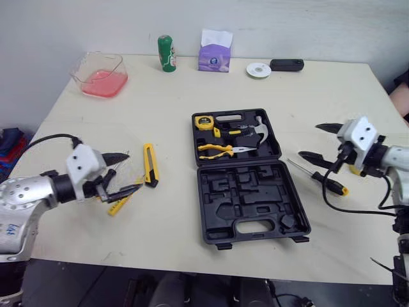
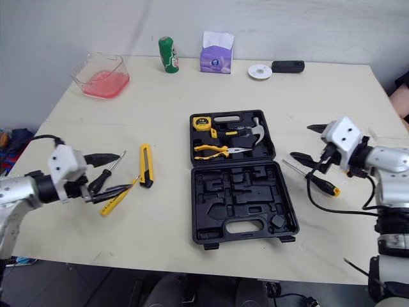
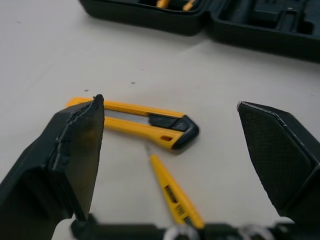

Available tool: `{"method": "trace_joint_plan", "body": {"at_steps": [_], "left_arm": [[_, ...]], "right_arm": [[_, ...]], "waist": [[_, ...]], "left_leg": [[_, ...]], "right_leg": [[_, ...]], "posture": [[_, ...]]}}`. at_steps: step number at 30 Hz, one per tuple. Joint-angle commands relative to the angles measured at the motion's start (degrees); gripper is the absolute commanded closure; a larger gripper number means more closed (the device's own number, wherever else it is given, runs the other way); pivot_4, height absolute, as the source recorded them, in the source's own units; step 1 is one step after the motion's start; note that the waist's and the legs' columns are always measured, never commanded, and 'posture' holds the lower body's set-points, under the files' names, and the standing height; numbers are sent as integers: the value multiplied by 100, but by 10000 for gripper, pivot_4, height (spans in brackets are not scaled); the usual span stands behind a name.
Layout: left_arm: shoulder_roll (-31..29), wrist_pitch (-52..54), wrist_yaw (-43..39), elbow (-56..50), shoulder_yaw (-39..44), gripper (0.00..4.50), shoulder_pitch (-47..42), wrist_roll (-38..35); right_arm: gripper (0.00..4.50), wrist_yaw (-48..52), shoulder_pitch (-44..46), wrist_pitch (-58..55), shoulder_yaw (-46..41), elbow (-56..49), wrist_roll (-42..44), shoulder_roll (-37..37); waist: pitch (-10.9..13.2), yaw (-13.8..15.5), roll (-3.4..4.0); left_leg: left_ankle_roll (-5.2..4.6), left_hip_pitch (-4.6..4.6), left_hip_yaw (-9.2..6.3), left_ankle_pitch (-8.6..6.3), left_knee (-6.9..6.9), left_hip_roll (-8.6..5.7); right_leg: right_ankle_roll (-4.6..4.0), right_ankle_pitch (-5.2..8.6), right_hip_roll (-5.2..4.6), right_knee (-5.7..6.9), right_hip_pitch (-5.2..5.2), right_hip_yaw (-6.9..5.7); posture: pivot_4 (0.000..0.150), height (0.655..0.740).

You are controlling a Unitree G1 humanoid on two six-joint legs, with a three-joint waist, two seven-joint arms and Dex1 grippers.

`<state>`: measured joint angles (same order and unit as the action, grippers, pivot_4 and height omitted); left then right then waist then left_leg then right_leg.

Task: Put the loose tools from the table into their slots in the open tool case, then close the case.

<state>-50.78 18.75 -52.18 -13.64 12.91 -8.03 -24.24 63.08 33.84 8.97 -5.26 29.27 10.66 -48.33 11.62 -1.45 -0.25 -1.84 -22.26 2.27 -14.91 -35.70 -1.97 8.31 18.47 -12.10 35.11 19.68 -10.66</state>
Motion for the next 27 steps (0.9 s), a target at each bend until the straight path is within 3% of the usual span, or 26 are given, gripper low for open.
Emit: {"method": "trace_joint_plan", "body": {"at_steps": [1,8,9,11,18,19,27], "left_arm": [[132,181,240,-262,-176,320,-224,70],[638,379,736,85,-920,320,-972,644],[682,431,746,119,-969,2775,-1049,662],[820,506,780,228,-1086,8863,-1241,703],[1332,755,989,637,-1661,42430,-1777,1087],[1418,854,1037,676,-1688,44344,-1823,1085],[1859,1099,1245,957,-2055,44344,-2035,1351]], "right_arm": [[0,-65,14,-101,-39,-245,11,14],[0,-171,103,4,82,72,-240,57],[2396,-157,115,24,85,107,-252,49],[8536,-178,150,56,73,222,-263,33],[44588,-38,227,212,218,444,-387,22],[45000,-48,235,240,239,475,-414,31],[45000,-221,277,364,397,667,-675,210]], "waist": [[0,1,0],[0,9,0],[0,6,0],[0,-4,0],[0,-2,-1],[0,0,-1],[0,9,-1]], "left_leg": [[0,-1,-1,0,-1,1],[6,-6,-11,-4,-27,13],[6,-8,-11,-4,-29,16],[11,-9,-10,-7,-31,24],[14,-12,-9,-10,-37,41],[15,-13,-9,-10,-38,42],[15,-14,-9,-10,-39,43]], "right_leg": [[0,0,2,-1,-1,0],[-1,-1,23,0,-10,8],[-2,-1,26,-1,-9,8],[-3,-2,35,-4,-9,13],[-5,-3,53,-10,-11,16],[-5,-4,54,-11,-11,16],[-6,-4,55,-11,-11,16]], "posture": [[1500,7400],[1500,7400],[1500,7400],[1500,7400],[1500,7400],[1500,7400],[1500,7400]]}}
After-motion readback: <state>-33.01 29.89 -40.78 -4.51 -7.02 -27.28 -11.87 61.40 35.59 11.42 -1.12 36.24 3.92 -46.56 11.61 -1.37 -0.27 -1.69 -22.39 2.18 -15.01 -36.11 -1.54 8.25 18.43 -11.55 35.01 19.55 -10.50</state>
